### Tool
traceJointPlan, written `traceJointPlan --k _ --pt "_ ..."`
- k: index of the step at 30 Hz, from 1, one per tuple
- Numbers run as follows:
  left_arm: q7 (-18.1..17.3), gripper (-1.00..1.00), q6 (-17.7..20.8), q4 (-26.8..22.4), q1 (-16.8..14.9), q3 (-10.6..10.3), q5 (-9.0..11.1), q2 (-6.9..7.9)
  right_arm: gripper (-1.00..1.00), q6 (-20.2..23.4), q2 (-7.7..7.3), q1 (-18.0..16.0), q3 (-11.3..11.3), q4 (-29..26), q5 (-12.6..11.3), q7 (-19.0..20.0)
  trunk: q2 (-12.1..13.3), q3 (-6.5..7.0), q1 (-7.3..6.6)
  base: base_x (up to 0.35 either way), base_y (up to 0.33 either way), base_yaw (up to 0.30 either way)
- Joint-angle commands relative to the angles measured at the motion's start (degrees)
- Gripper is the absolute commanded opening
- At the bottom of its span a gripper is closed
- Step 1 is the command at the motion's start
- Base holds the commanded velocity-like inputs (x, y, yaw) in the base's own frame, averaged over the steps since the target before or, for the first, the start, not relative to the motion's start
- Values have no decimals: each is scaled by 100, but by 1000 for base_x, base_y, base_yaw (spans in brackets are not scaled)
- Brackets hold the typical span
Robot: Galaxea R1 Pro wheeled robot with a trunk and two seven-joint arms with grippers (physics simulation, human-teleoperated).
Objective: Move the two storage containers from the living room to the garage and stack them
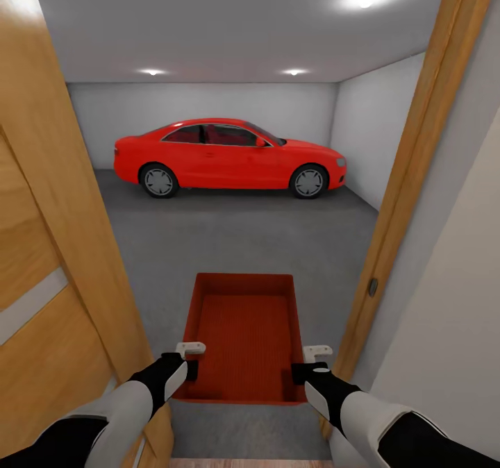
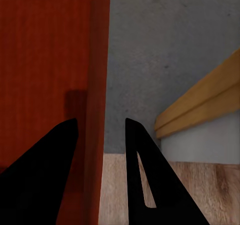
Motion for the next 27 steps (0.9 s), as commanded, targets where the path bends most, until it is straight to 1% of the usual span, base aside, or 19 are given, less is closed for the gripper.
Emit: traceJointPlan --k 1,4,7,27 --pt "54 -100 -77 -31 -8 79 -170 107 -100 19 -2 0 91 8 -99 -27 -14 -13 3 0 0 0" --pt "60 -100 -76 -27 -8 79 -170 110 -100 19 -2 0 93 8 -99 -27 -14 -13 3 67 0 0" --pt "61 -100 -77 -24 -7 79 -170 111 -100 19 -2 0 92 8 -99 -27 -14 -13 3 213 0 0" --pt "42 -100 -77 -23 -7 80 -162 111 -100 19 5 0 92 8 -99 -27 -14 -13 3 316 0 0"
